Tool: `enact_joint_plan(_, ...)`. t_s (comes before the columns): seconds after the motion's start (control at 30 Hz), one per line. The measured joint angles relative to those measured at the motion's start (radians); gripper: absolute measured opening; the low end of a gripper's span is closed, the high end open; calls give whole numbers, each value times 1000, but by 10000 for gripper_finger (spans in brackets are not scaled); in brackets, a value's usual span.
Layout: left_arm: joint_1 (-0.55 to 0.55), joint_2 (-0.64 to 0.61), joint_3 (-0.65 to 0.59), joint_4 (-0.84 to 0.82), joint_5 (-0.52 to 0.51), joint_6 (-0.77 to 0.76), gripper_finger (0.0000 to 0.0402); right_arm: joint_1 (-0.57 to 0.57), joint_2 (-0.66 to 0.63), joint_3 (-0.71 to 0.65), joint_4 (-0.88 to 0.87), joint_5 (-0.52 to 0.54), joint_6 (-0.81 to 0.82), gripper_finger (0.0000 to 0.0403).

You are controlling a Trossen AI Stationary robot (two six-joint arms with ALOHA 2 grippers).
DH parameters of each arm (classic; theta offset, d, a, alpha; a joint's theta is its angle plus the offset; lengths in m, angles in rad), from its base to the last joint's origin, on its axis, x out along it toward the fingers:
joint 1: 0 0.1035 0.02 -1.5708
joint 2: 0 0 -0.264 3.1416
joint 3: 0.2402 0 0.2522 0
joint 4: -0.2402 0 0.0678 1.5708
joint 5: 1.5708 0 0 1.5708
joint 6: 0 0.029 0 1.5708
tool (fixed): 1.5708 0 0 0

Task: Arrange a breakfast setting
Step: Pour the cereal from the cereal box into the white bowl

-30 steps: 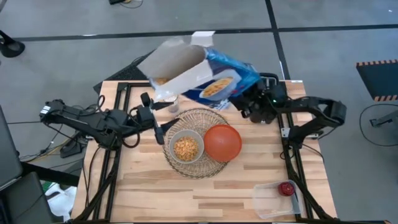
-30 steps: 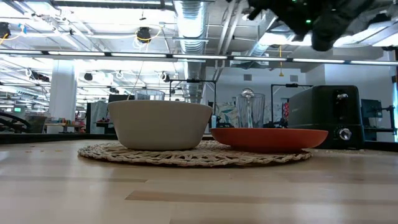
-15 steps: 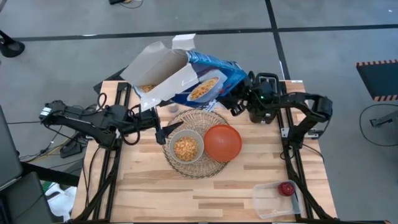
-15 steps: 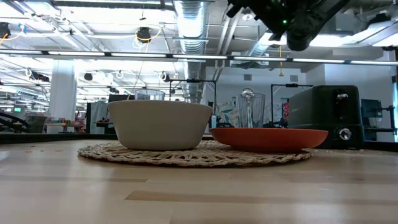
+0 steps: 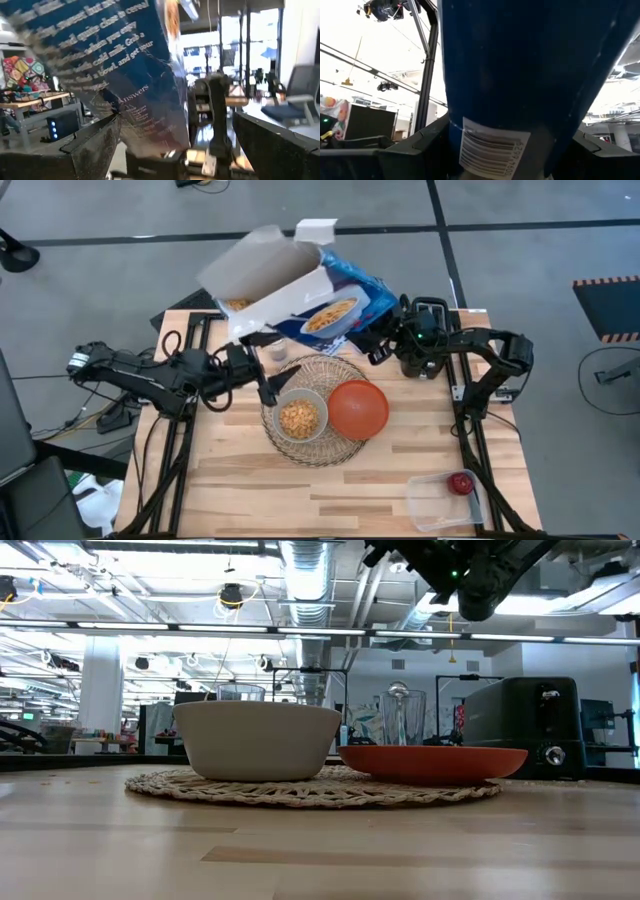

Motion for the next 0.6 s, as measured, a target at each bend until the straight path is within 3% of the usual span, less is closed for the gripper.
enact_joint_plan(0.37,34,6,0,14,-110,-28,376,14,-1,-2,-2,-20,-34,280)
enact_joint_plan(0.6,60,18,0,89,79,-38,376,21,0,-2,-2,0,-46,280)
